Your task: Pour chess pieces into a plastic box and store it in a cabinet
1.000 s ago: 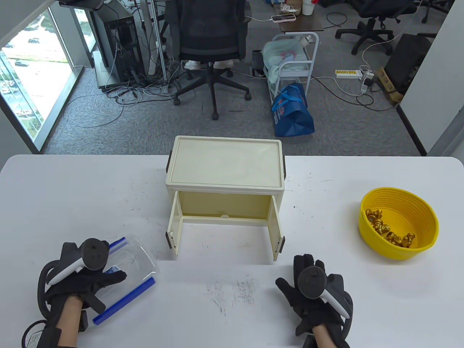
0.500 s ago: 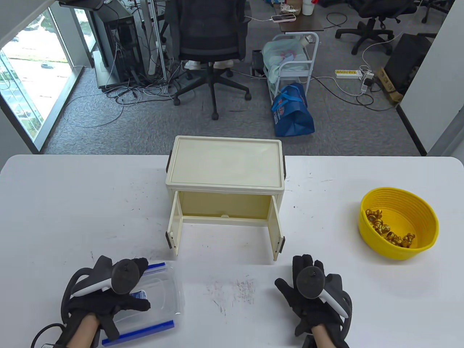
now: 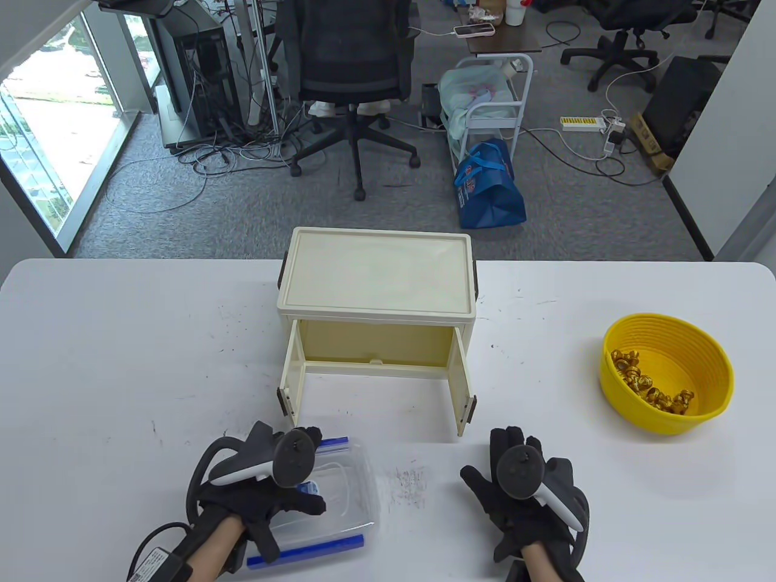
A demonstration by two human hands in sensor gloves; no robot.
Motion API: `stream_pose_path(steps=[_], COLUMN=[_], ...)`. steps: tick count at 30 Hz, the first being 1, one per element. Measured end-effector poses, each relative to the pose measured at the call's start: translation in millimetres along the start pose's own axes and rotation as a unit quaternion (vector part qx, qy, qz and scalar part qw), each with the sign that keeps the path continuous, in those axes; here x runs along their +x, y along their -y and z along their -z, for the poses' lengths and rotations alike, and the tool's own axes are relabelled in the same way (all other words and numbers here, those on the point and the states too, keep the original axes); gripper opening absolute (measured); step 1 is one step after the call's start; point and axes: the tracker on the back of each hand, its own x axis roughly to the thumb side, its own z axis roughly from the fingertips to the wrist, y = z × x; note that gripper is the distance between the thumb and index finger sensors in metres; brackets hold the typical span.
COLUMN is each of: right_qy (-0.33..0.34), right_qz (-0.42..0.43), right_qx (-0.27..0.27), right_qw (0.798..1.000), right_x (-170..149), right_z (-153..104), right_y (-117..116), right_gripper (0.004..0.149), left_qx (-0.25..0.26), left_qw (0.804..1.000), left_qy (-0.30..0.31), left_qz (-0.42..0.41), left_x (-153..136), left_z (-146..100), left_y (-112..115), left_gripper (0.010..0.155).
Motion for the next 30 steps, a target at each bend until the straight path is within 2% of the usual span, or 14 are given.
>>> stream_pose_path(steps=[8,13,18,22,30], right_qy=[-0.002,-0.001,0.005,0.008,0.013], right_qz=[0.009,0.013,0.015,0.016,0.011], right_qx=[0.002,0.002,0.002,0.001,-0.014], right_qw=[1.000,1.000,1.000,1.000,1.000], right_x=[-2.2,-3.5,-4.1,-4.1,-1.1], right_z=[0.7,1.1,1.8,2.5,1.1], right_y=[0.9,1.4,1.7,2.0,3.9], right_gripper=[0.084,0.084,0.083,0.083,0.080], left_qx=[0.018,0.050,0.040,-0.005,0.003], left_qw=[0.996,0.981,0.966,0.963,0.962], left_qy=[-0.089,-0.181,-0.241,-0.259,-0.259], left_qz=[0.002,0.041,0.080,0.078,0.090], left_x=[34.0,60.7,77.1,85.9,87.6], left_z=[23.4,38.4,59.2,68.9,65.5], left_y=[-12.3,-20.2,-31.1,-38.6,-38.1], left_gripper=[0.102,0.101,0.102,0.104,0.102])
